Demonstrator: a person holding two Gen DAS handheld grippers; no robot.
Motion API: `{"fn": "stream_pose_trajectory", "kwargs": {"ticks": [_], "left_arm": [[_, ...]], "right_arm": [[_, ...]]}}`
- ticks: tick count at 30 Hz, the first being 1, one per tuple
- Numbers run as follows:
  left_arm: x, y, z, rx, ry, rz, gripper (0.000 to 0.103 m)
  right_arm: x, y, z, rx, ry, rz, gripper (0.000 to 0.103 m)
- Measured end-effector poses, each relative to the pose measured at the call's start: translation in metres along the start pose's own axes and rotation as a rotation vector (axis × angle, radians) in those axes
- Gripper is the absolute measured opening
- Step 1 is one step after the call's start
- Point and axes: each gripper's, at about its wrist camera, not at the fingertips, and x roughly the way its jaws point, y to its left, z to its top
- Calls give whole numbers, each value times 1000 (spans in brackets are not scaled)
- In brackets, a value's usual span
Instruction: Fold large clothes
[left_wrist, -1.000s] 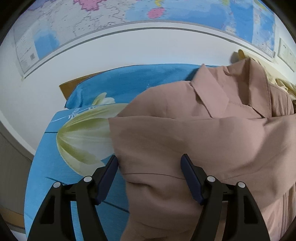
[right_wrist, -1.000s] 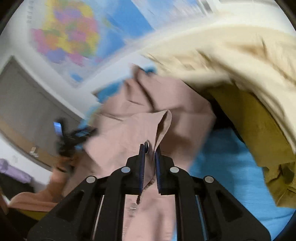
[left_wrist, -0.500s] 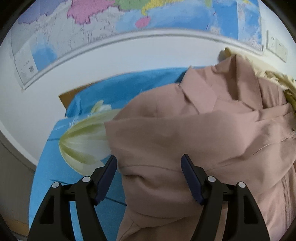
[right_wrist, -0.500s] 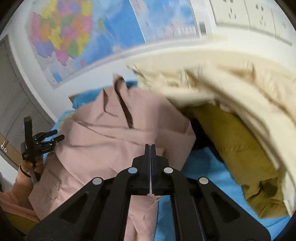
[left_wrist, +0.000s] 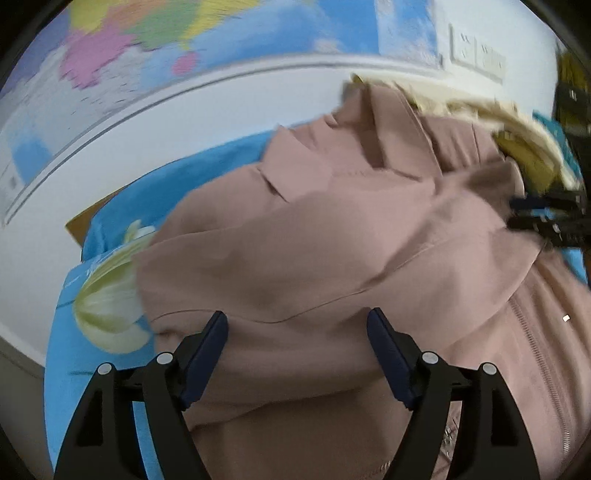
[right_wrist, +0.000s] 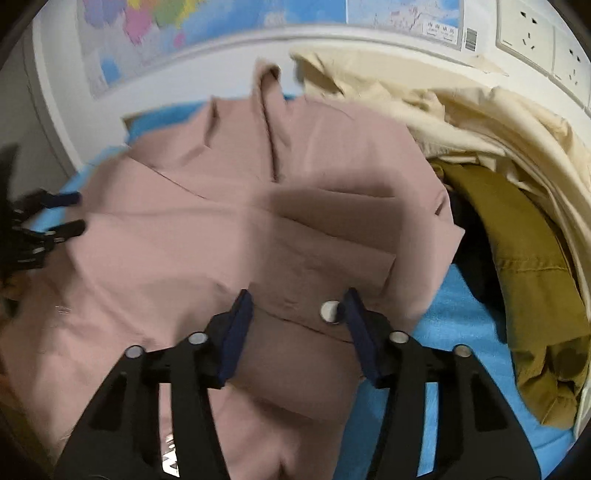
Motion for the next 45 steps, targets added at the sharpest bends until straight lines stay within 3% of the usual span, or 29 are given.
{"fn": "stream_pose_trajectory", "kwargs": {"ticks": [5,8,11,13,15,19,22,25,27,31,34,36,39,45], "left_arm": [[25,-4,10,12,45,65,75],[20,1,11,-3,36,81,75],[7,9,6,-25,8,59,75],[-2,14,4,-45,-8,48,75],[-12,21,-2,-66,-26,38,75],[-30,33,-15,-117,-39,37,75],[-40,38,-27,-136,-34,51,77],[-50,45,-41,-153,-32,59,80],[-55,48,-50,-165,-23,55,80],[-68,58,-71,-205,-12,41,82],[-75,64,-85,-236,-4,16,83],[-79,70,-98,-261,6,9,83],[-81,79,-120,-321,46,-48,83],[-91,78,-153,-355,64,-132,85]], "right_arm": [[-1,-7,7,50,-24,-22,35],[-23,-3,3,69,-68,42,37],[-44,12,-3,11,-108,98,40],[-39,26,-5,-33,-80,123,41],[-26,34,-6,-67,-45,93,40],[1,23,-3,-30,-12,65,39],[-3,23,-4,-8,-14,74,40],[-16,23,-6,9,-28,94,41],[-30,24,-11,26,-47,124,50],[-53,24,-22,56,-70,163,57],[-77,15,-40,113,-97,215,59],[-90,5,-53,159,-108,250,68],[-107,-11,-79,254,-105,318,72],[-129,-27,-138,383,-82,354,81]]}}
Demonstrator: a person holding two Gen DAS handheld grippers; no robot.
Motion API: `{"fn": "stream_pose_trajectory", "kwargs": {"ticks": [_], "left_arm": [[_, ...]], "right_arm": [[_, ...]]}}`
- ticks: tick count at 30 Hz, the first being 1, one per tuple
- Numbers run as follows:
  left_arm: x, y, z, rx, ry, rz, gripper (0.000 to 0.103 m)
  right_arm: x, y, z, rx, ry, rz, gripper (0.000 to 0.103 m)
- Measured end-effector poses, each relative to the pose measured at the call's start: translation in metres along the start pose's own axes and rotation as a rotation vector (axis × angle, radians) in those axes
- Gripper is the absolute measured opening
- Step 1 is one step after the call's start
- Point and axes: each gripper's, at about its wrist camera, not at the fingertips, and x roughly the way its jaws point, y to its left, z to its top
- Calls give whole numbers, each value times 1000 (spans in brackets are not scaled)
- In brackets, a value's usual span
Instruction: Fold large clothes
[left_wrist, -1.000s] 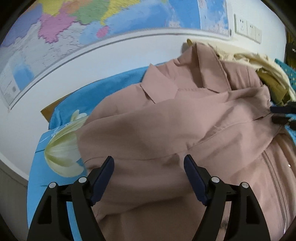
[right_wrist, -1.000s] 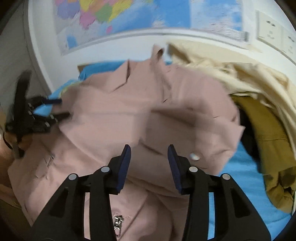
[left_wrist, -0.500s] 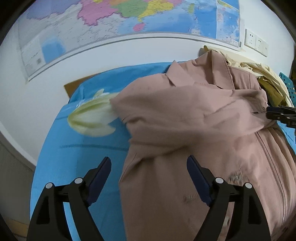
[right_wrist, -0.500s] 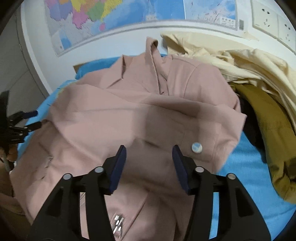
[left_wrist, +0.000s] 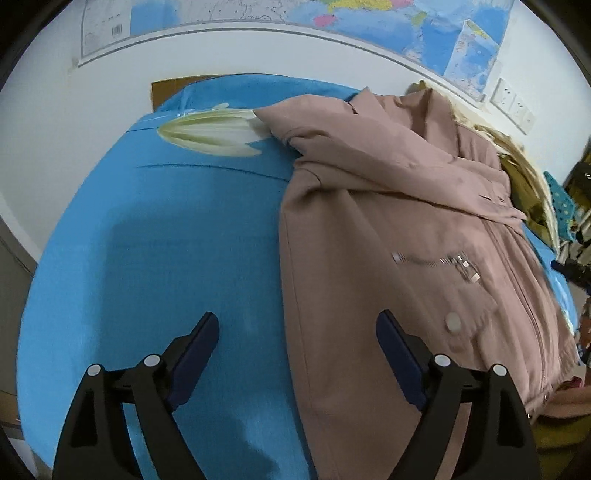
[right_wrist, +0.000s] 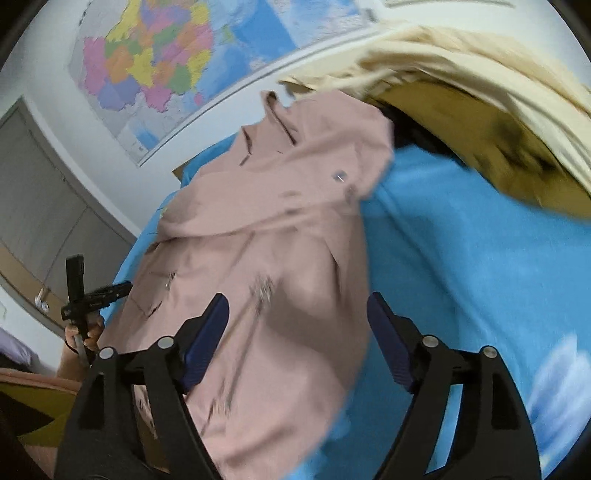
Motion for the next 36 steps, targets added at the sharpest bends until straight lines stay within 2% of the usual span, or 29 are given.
{"fn": "stream_pose_trajectory", "kwargs": {"ticks": [2,6,9,12,16,22,24,26,27,28,29,32,34,36], "left_arm": [[-5,-1,-8,-2,0,-45,88],[-12,-14,-24,33,8,-117,96],[-16,-23,-35,63,15,-144,96],[-22,-29,-43,69,47,-216,96],[-27,-32,-51,47,93,-328,96],[-23,-29,-50,-57,112,-466,96],[-18,-34,-46,-66,100,-471,96],[-15,-39,-42,-64,89,-443,88],[-14,-41,-40,-58,87,-420,80],[-13,-43,-38,-52,85,-392,75],[-12,-43,-37,-51,84,-380,74],[-15,-50,-42,7,72,-341,75],[-15,-53,-43,29,66,-331,85],[-12,-55,-40,3,58,-348,88]], "right_arm": [[-6,-8,-14,43,13,36,81],[-7,-6,-39,48,53,35,82],[-7,-4,-51,57,65,64,82],[-6,0,-60,60,69,105,82],[-6,5,-68,68,93,178,82],[2,22,-74,3,105,209,85],[5,27,-74,-18,108,210,85],[7,30,-74,-23,109,219,85],[7,30,-75,-23,108,222,85],[6,30,-76,-24,107,230,85],[5,29,-77,-22,107,246,85],[0,26,-80,-8,111,286,84],[-1,26,-81,-14,106,268,81],[3,32,-80,-32,108,242,81]]}}
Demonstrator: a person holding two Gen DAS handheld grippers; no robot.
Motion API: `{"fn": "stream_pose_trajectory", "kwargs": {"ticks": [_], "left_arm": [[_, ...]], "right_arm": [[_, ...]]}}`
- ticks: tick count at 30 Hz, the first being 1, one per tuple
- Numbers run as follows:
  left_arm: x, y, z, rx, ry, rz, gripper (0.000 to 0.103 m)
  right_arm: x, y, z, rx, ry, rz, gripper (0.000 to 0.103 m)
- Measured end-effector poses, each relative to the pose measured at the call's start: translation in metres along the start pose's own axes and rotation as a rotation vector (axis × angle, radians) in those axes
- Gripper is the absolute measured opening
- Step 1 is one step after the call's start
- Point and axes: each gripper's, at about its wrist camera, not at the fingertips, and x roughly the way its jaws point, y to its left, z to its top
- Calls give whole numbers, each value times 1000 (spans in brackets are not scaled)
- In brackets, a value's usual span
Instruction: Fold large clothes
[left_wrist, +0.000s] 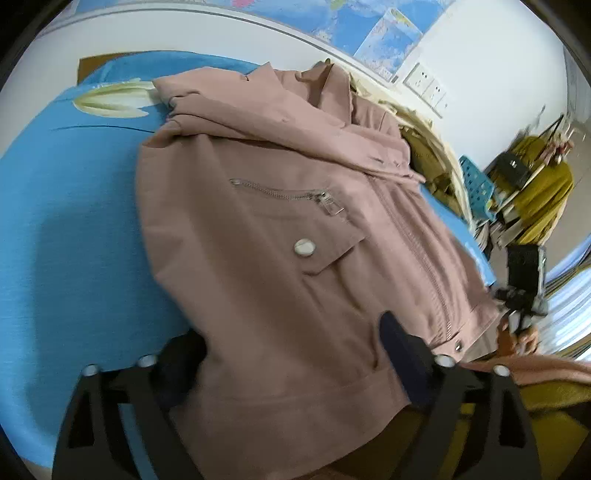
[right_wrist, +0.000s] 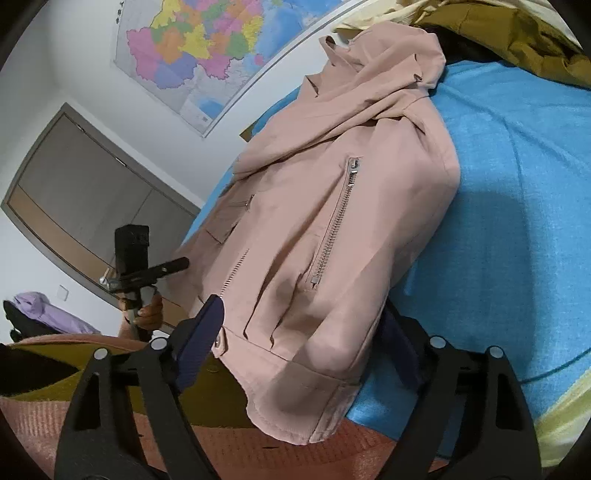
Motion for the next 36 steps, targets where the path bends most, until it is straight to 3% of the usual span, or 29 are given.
{"fn": "stream_pose_trajectory", "kwargs": {"ticks": [1,2,3,4,5,7,10,15,21,25,31,36], "left_arm": [[2,1,2,-8,-4,3,85],[3,1,4,-23,-12,16,75],[5,2,5,-42,-12,35,49],[6,7,6,-79,-8,55,28],[6,12,7,-119,-9,59,19],[4,23,7,-188,-6,24,7],[-12,25,6,-224,-43,-30,4],[-62,9,10,-197,-160,-114,3],[-114,-16,3,-142,-256,-154,2],[-116,-16,-4,-168,-265,-181,3],[-100,4,15,-232,-247,-194,3],[-105,4,47,-199,-265,-179,3]], "right_arm": [[3,3,0,-9,3,-11,80],[6,4,1,-7,6,-12,72],[9,2,1,6,10,-11,55],[11,-2,1,33,14,-7,46],[11,-7,1,65,13,11,26],[4,-17,-1,130,-19,71,15],[-17,-10,-1,134,-95,155,10],[-67,26,6,50,-227,208,9],[-99,62,-2,-32,-263,254,9],[-90,62,-1,-5,-201,217,9],[-94,55,25,26,-257,243,9],[-88,48,65,60,-293,250,9]]}}
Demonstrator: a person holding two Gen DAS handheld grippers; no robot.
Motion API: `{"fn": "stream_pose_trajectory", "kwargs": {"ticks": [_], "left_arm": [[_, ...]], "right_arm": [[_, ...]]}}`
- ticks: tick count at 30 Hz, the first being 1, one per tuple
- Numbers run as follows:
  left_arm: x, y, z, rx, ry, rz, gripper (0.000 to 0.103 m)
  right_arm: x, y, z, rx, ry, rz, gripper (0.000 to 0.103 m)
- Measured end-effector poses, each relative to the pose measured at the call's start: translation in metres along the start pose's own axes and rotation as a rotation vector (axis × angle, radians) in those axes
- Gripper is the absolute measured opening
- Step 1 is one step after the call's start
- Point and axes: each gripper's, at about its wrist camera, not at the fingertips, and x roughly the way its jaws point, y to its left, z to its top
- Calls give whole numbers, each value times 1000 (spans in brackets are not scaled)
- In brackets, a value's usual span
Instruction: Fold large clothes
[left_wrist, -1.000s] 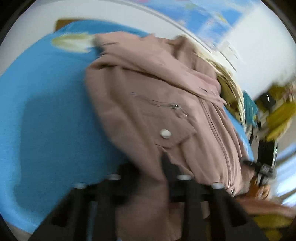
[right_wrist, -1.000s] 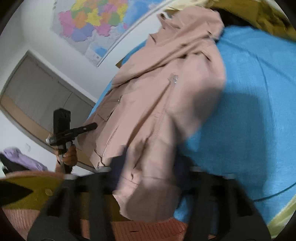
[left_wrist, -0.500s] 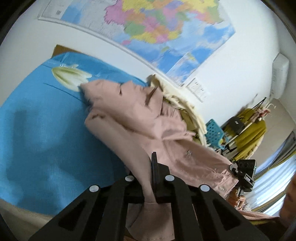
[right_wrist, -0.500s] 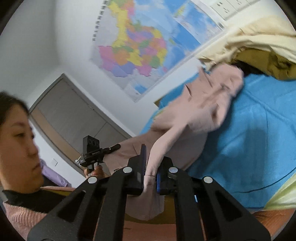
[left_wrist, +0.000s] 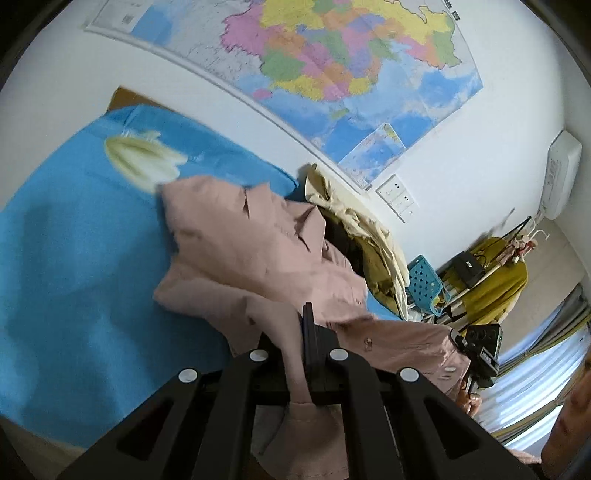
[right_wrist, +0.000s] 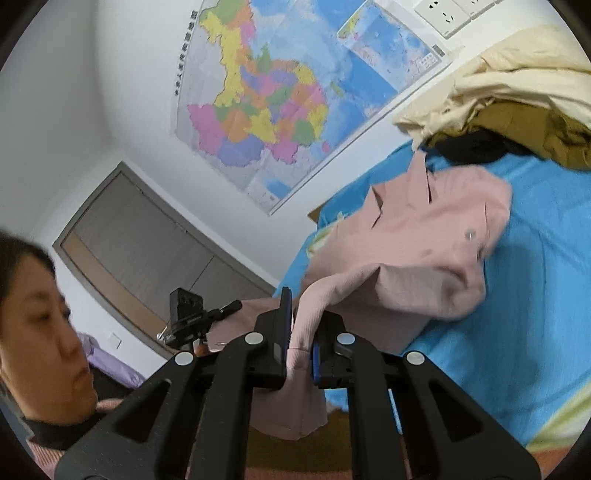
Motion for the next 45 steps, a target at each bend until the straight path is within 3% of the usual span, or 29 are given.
{"fn": "stream_pose_trajectory", "kwargs": {"ticks": [7,12,15,24,27,29,30,31,32,33,35,39,45], "left_arm": [[26,-15,66,59,10,29,3],[65,-14,122,60,41,109,3],[94,-12,148,89,75,160,3],[192,44,185,0,247,290,4],[214,66,190,-51,287,312,5],[220,77,191,-78,309,317,8],[221,81,191,-89,314,317,14],[219,82,190,-89,322,300,29],[215,83,190,-86,316,273,41],[208,81,189,-75,293,254,61],[185,72,186,-17,216,246,66],[152,39,168,172,145,216,79],[196,-1,130,443,256,334,81]], "right_arm": [[27,-25,63,65,-30,-10,9],[56,-59,113,134,-35,-34,10],[76,-88,136,178,-37,-93,11],[134,-181,156,310,32,-251,11],[144,-195,157,314,43,-303,17],[146,-196,157,304,47,-325,29],[145,-192,158,278,42,-352,44],[144,-185,159,243,29,-376,58],[141,-174,159,193,15,-396,62],[139,-162,158,141,4,-406,67],[133,-132,152,22,-11,-428,75],[168,-76,122,-268,130,-487,84],[254,-69,90,-442,340,-575,89]]}}
